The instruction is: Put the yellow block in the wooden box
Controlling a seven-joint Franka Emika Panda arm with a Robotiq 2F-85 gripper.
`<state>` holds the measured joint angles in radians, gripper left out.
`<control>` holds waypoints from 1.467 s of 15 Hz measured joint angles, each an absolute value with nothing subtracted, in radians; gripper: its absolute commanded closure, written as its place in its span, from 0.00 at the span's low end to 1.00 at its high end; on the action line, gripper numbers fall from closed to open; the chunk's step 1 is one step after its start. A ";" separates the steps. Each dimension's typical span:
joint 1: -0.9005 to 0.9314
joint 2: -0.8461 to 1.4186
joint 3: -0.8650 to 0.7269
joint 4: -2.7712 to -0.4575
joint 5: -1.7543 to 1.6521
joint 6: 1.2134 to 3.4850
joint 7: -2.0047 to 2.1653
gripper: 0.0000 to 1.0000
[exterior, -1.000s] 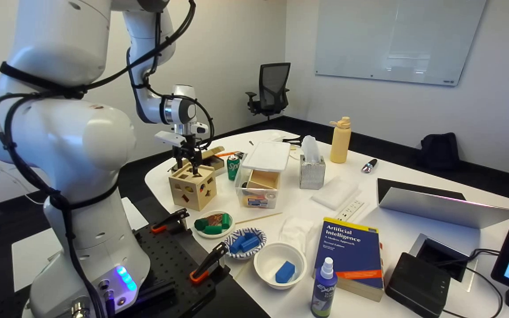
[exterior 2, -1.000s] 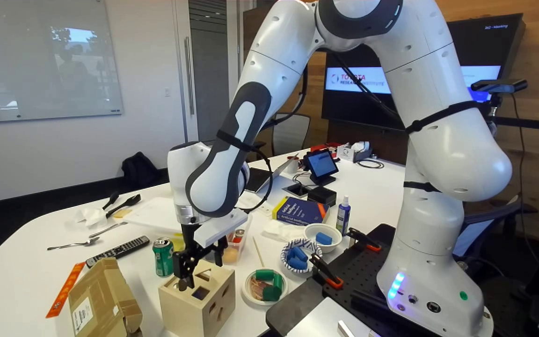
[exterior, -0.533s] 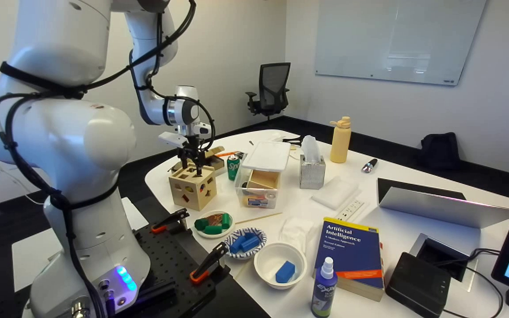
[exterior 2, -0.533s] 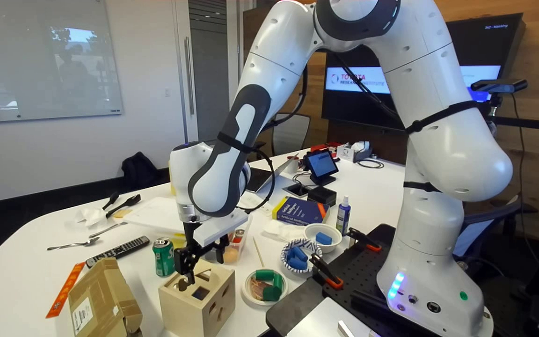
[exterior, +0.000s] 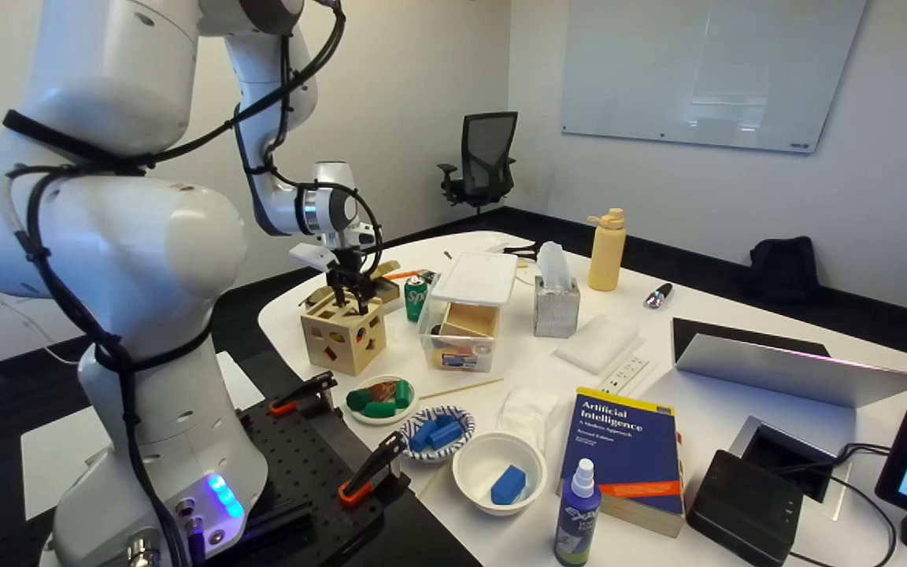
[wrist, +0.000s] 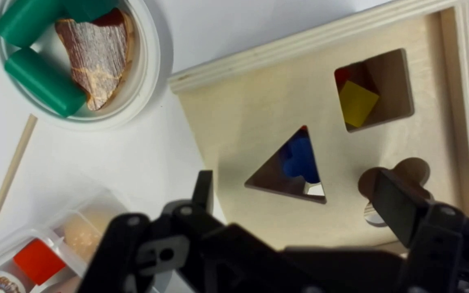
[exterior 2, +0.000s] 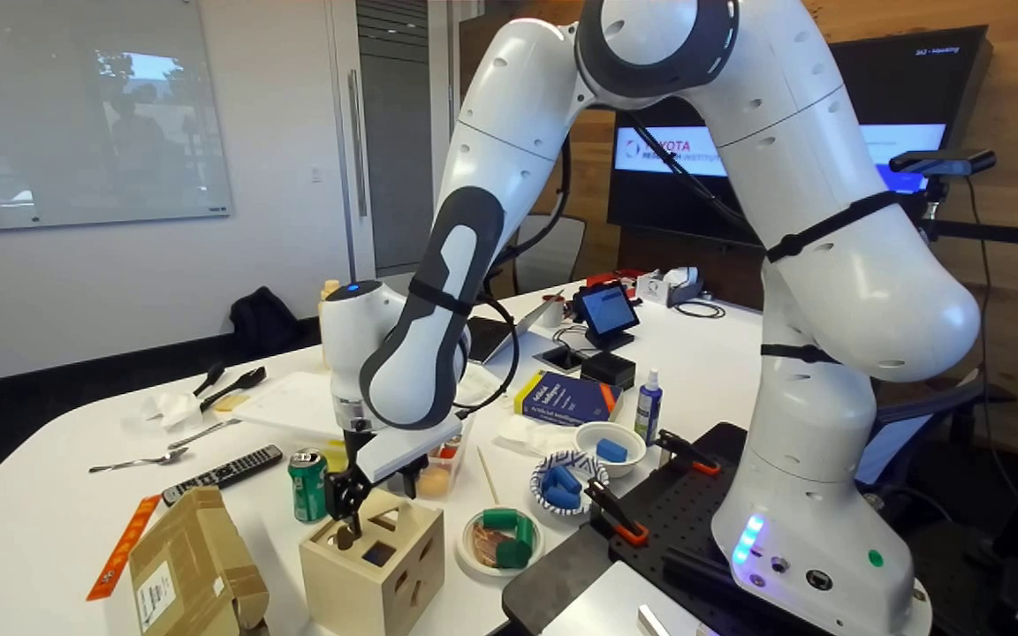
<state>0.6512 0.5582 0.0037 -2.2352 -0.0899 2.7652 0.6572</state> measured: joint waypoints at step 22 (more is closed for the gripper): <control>0.940 0.625 -0.272 -2.210 -0.229 2.785 0.856 0.00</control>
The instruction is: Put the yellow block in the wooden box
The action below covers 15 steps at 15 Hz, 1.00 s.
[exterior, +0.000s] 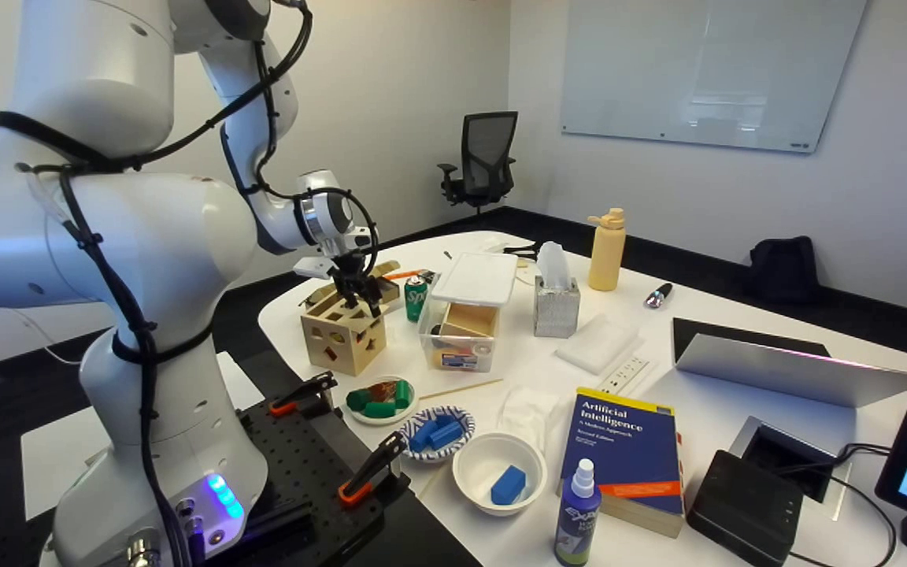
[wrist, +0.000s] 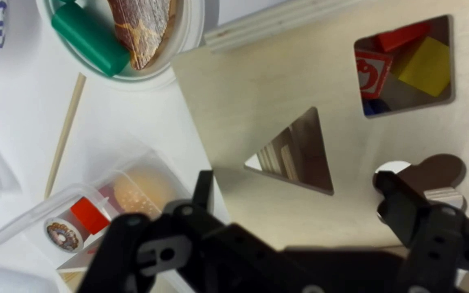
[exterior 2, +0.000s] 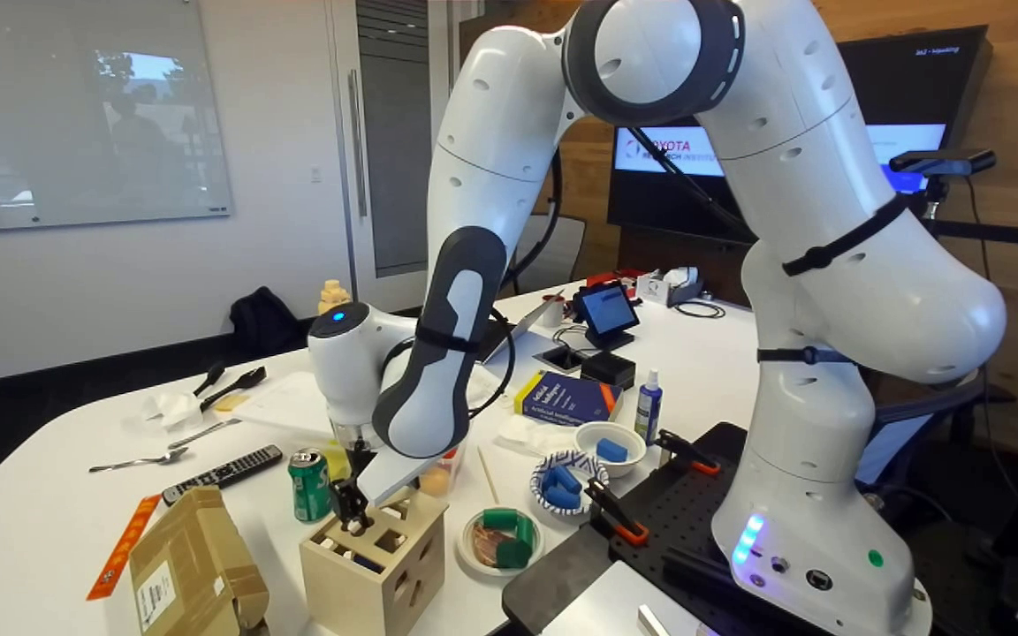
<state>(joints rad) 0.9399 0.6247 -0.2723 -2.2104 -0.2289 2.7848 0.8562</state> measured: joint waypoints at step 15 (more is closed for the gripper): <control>0.940 0.639 -0.310 -2.210 -0.229 2.785 0.856 0.00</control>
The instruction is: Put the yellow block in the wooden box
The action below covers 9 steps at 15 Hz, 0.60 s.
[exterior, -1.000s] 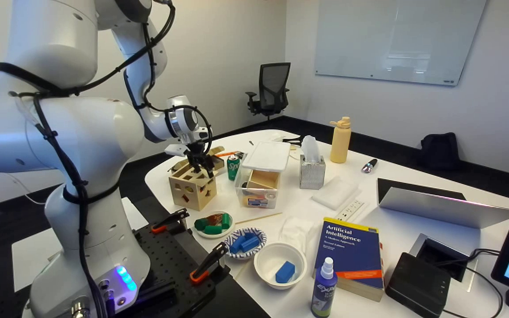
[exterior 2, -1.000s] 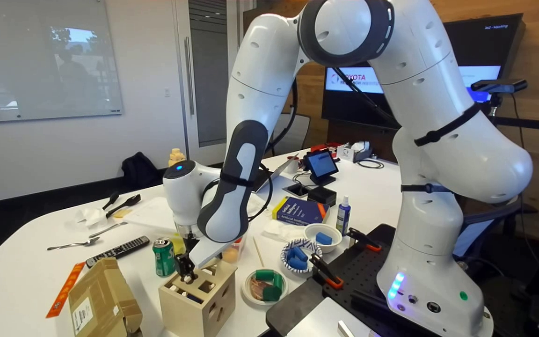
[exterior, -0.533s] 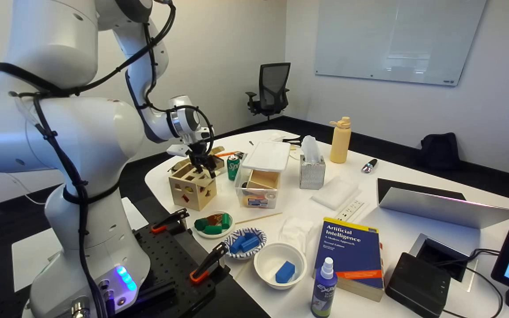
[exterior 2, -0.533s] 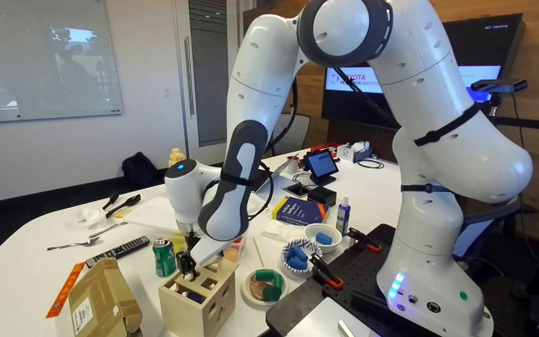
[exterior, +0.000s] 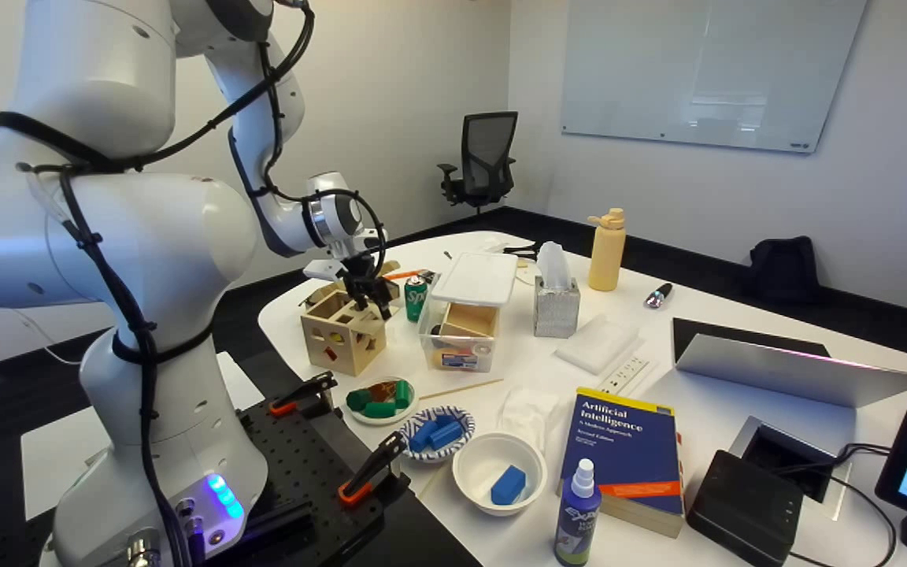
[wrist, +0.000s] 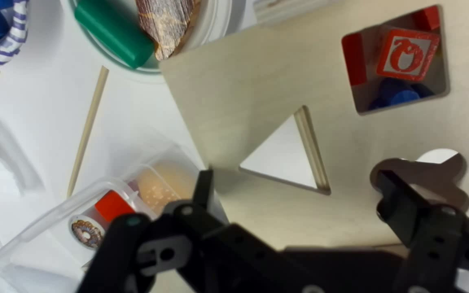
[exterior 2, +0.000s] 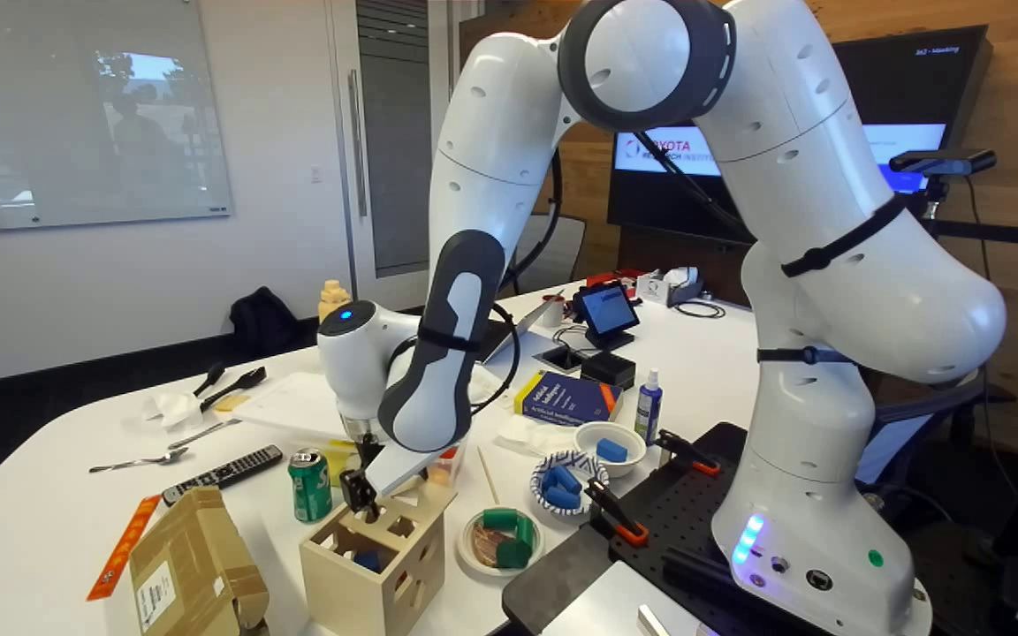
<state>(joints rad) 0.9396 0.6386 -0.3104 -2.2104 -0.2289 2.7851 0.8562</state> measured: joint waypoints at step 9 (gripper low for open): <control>0.940 0.644 -0.321 -2.210 -0.229 2.785 0.856 0.00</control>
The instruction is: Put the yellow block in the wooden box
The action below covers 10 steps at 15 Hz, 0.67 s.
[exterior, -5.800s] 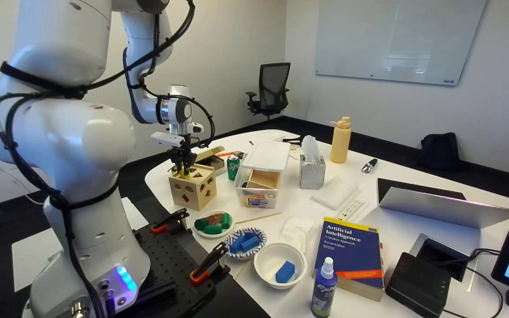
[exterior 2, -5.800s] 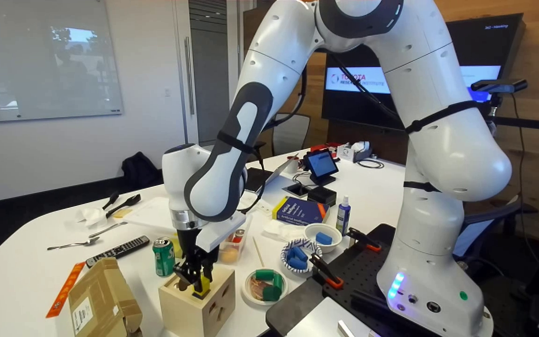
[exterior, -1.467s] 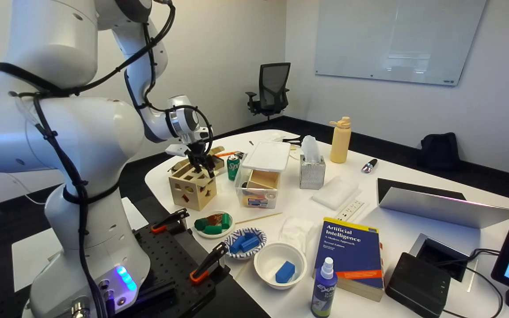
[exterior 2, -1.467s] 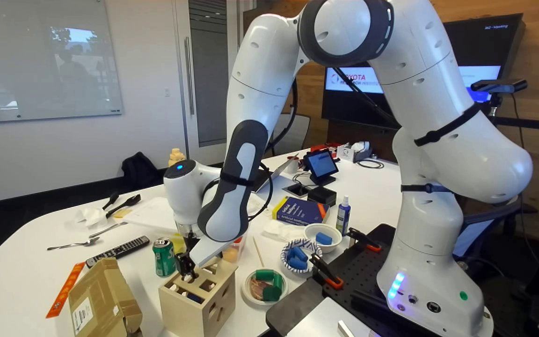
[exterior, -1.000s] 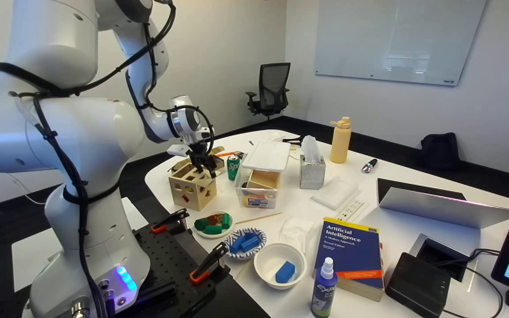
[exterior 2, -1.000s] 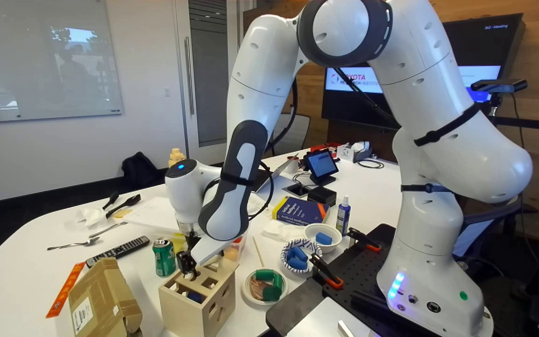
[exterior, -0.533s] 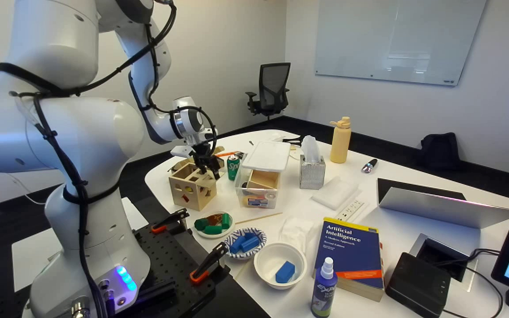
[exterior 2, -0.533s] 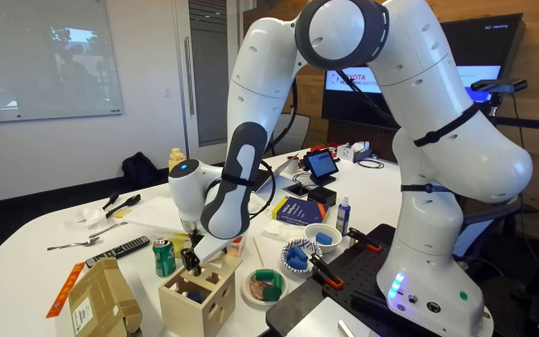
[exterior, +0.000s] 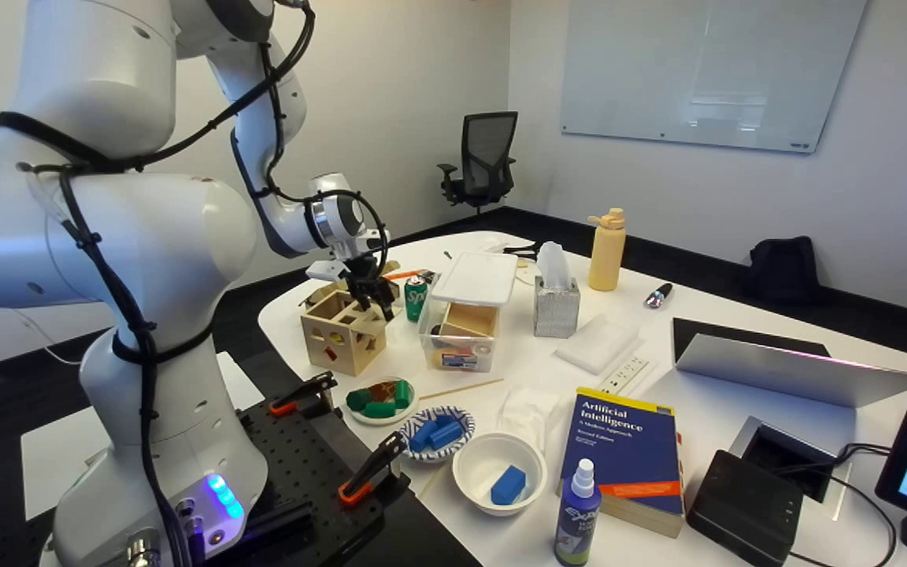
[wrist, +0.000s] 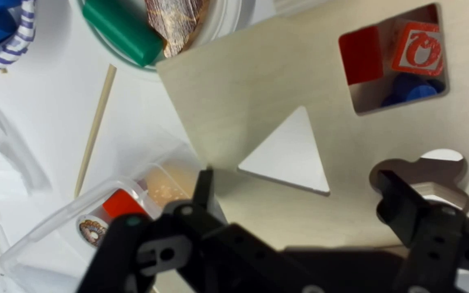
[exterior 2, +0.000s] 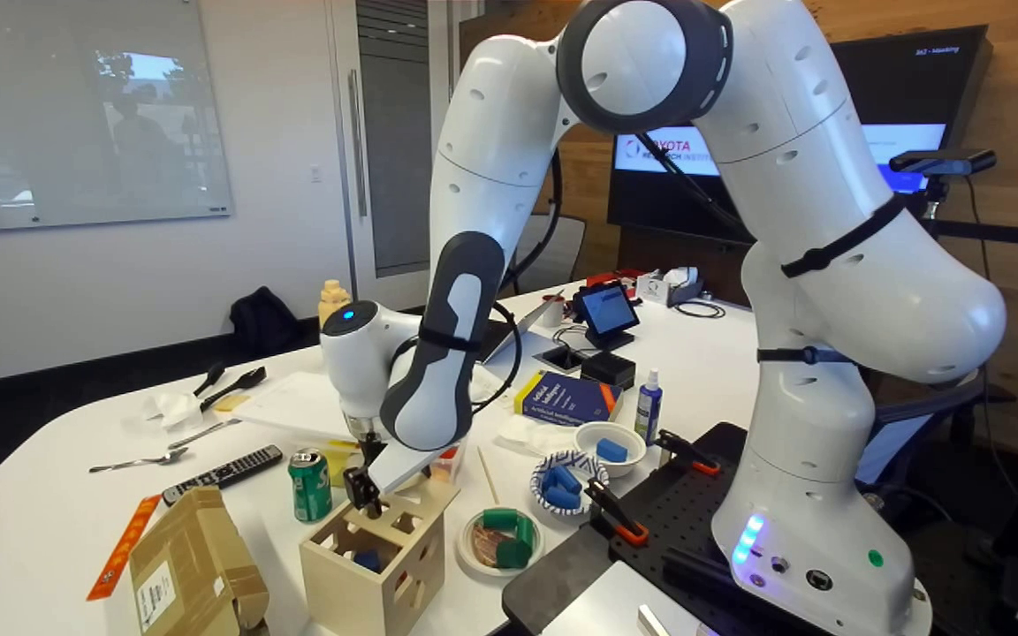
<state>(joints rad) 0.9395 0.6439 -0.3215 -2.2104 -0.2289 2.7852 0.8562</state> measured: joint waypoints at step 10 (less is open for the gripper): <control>0.932 0.627 -0.315 -2.212 -0.224 2.785 0.856 0.00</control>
<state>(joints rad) 0.9317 0.6271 -0.3149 -2.2122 -0.2239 2.7851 0.8562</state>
